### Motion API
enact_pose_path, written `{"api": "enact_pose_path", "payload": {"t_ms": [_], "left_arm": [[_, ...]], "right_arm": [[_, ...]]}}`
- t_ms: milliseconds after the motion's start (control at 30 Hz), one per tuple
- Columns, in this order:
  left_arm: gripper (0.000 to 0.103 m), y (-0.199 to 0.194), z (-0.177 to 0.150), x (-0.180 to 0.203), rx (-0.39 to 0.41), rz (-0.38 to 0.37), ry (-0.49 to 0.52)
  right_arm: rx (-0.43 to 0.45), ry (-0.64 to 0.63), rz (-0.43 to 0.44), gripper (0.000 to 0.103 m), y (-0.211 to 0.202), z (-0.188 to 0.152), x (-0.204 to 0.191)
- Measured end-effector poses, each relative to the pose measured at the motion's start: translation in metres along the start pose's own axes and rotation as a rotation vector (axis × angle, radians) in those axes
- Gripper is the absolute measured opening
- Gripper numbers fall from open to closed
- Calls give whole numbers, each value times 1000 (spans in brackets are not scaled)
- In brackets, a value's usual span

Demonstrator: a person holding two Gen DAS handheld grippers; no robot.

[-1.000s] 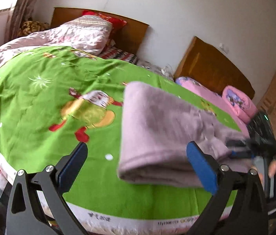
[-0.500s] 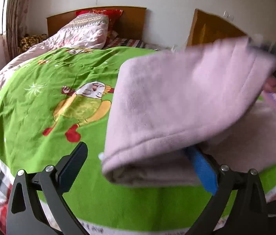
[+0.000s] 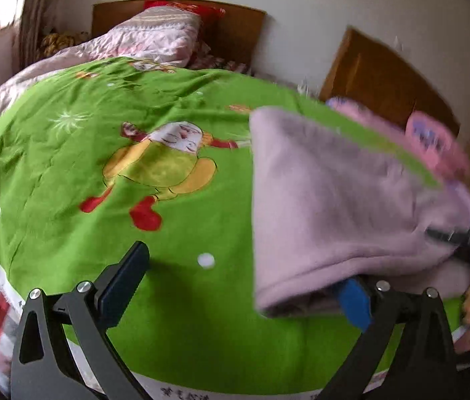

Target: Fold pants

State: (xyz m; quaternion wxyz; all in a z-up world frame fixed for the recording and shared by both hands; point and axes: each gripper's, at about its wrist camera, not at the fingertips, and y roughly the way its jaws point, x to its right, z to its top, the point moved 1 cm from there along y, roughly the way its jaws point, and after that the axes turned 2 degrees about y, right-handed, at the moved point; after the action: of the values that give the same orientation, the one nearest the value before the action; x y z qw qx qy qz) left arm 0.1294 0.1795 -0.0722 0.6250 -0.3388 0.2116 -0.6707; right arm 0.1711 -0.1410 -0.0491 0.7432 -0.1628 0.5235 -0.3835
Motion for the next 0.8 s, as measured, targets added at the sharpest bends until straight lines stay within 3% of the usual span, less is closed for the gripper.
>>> {"api": "enact_pose_path", "payload": {"t_ms": [167,300,367,467,533,600,700,767,800], "left_arm": [[101,-21,2,3,23,-38,7],[101,-40,-1,42,34,-96,121],[101,-36,0,69,33,-91,188],[101,-7,2,93,27,156,277],[101,10,4,83,11,279,248],[101,11,5,55,14,302,131],[102,-10,4,8,64,173,-80],[102,-6,1,-6,45,92,-117],[102,0,-2,-6,28,95,-96]], "right_arm": [[83,-48,99,14,-26,42,-38],[117,-138,178,14,-41,72,-91],[136,-192,200,14,-48,80,-113],[159,-247,215,14,-59,84,-138],[184,-268,204,14,-70,84,-144],[211,-250,176,14,-81,77,-131],[204,-180,116,14,-82,67,-88],[151,-118,29,14,-63,45,-46],[101,-86,-25,14,-46,30,-22]]}}
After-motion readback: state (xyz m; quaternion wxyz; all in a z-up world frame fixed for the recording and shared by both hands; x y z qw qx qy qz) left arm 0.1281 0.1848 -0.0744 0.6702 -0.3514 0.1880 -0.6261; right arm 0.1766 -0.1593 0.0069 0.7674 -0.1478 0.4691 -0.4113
